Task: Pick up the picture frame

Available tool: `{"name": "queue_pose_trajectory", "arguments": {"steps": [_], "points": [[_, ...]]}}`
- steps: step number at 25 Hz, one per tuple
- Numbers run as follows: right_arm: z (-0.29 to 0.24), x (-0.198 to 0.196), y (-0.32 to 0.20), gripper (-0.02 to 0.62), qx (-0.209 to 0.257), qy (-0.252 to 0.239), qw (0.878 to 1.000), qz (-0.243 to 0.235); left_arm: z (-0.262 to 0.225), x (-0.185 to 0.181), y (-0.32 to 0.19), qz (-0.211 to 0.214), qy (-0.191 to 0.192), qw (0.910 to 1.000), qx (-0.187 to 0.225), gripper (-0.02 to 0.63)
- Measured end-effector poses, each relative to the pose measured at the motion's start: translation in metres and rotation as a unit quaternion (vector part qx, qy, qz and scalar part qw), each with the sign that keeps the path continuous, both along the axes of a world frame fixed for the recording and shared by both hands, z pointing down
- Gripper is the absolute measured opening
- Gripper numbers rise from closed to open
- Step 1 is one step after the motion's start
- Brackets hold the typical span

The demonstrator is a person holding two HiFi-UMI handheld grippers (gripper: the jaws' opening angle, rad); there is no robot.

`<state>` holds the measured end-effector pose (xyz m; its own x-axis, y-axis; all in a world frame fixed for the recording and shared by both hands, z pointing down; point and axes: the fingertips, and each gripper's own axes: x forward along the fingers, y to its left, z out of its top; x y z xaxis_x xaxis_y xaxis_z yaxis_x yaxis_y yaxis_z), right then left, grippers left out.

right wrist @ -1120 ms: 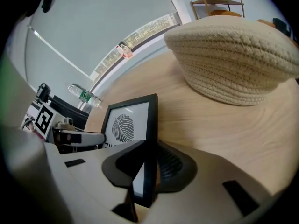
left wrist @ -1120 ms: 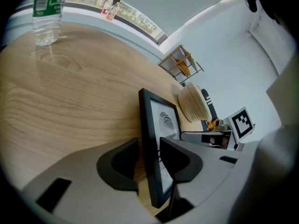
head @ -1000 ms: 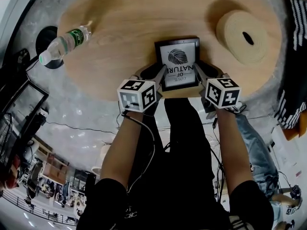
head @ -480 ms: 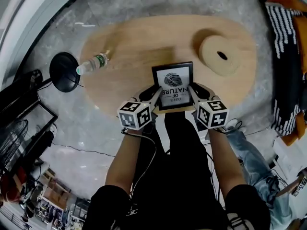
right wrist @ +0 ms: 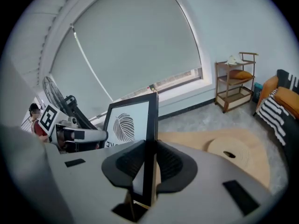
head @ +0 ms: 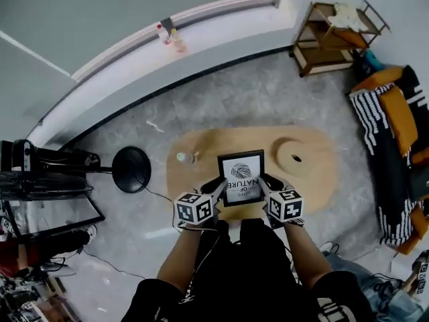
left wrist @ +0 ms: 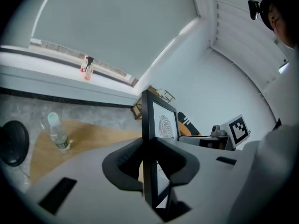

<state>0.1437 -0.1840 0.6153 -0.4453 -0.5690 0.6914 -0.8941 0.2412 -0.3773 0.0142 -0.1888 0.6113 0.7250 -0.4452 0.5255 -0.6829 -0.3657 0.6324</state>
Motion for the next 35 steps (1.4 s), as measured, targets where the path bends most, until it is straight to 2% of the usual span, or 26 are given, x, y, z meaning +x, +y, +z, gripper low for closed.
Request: {"name": "queue_pose_trajectory", "arguments": {"steps": [5, 8, 11, 14, 16, 18, 21, 25, 35], "points": [[-0.112, -0.031, -0.01, 0.092, 0.1, 0.008, 0.995, -0.021, -0.108, -0.031, -0.002, -0.023, 0.005, 0.9964, 0.081, 0.095], [-0.181, -0.051, -0.022, 0.092, 0.17, 0.007, 0.985, -0.039, -0.176, -0.051, -0.01, -0.038, 0.004, 0.9879, 0.15, 0.095], [-0.25, -0.068, -0.033, 0.091, 0.239, 0.002, 0.97, -0.043, -0.244, -0.068, -0.017, -0.057, -0.007, 0.9727, 0.225, 0.097], [-0.316, -0.081, -0.041, 0.089, 0.303, -0.014, 0.952, -0.037, -0.31, -0.082, -0.022, -0.069, -0.011, 0.9527, 0.296, 0.098], [-0.357, -0.083, -0.041, 0.087, 0.34, -0.026, 0.94, -0.028, -0.349, -0.084, -0.023, -0.068, -0.005, 0.9398, 0.335, 0.1], [-0.387, -0.078, -0.036, 0.087, 0.374, -0.015, 0.927, -0.021, -0.376, -0.079, -0.021, -0.062, -0.001, 0.9303, 0.362, 0.098], [-0.4, -0.074, -0.033, 0.086, 0.392, 0.01, 0.92, -0.013, -0.388, -0.075, -0.022, -0.057, -0.003, 0.9247, 0.377, 0.1], [-0.393, -0.078, -0.042, 0.084, 0.386, 0.026, 0.922, -0.001, -0.381, -0.078, -0.035, -0.045, -0.012, 0.9259, 0.375, 0.103], [-0.382, -0.07, -0.045, 0.086, 0.375, 0.026, 0.927, 0.019, -0.374, -0.07, -0.042, -0.021, -0.013, 0.9245, 0.38, 0.103]]}}
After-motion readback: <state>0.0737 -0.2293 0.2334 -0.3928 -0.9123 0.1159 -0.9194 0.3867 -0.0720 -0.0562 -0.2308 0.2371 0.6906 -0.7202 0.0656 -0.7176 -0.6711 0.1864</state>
